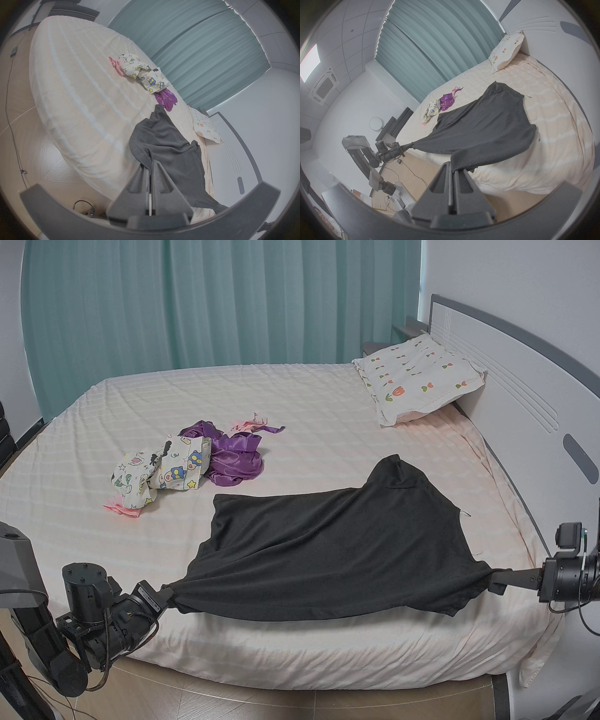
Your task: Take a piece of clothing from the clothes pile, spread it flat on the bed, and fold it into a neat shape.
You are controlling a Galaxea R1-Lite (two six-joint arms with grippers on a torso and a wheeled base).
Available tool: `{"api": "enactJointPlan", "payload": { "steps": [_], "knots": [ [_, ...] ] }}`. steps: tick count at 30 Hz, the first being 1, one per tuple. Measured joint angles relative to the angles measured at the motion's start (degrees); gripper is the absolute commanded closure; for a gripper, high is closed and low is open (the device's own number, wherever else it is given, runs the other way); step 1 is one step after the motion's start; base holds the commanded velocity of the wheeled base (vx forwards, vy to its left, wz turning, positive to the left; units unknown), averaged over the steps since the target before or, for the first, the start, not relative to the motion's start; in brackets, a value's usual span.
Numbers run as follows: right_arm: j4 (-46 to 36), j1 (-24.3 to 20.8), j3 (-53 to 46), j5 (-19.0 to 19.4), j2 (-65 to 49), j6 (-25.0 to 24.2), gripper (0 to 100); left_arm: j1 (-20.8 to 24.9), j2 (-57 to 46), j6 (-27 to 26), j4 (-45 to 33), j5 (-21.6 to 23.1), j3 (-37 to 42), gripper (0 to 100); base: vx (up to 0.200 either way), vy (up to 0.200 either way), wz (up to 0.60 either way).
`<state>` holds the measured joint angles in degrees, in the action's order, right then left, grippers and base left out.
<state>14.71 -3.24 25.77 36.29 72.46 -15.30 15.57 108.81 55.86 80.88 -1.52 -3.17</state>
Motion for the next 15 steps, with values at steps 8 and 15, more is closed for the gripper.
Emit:
{"api": "enactJointPlan", "payload": {
  "steps": [8,15],
  "knots": [
    [0.74,-0.02,5.79,-0.04,5.81,-1.8,100,-0.3,-4.11,1.87,-18.15,-0.09,-6.89,100,0.0,0.0,0.0],
    [3.62,-0.06,9.78,-0.35,10.53,-2.35,100,-1.66,-7.49,6.44,-40.41,-0.15,-20.47,100,0.0,0.0,0.0]
  ]
}}
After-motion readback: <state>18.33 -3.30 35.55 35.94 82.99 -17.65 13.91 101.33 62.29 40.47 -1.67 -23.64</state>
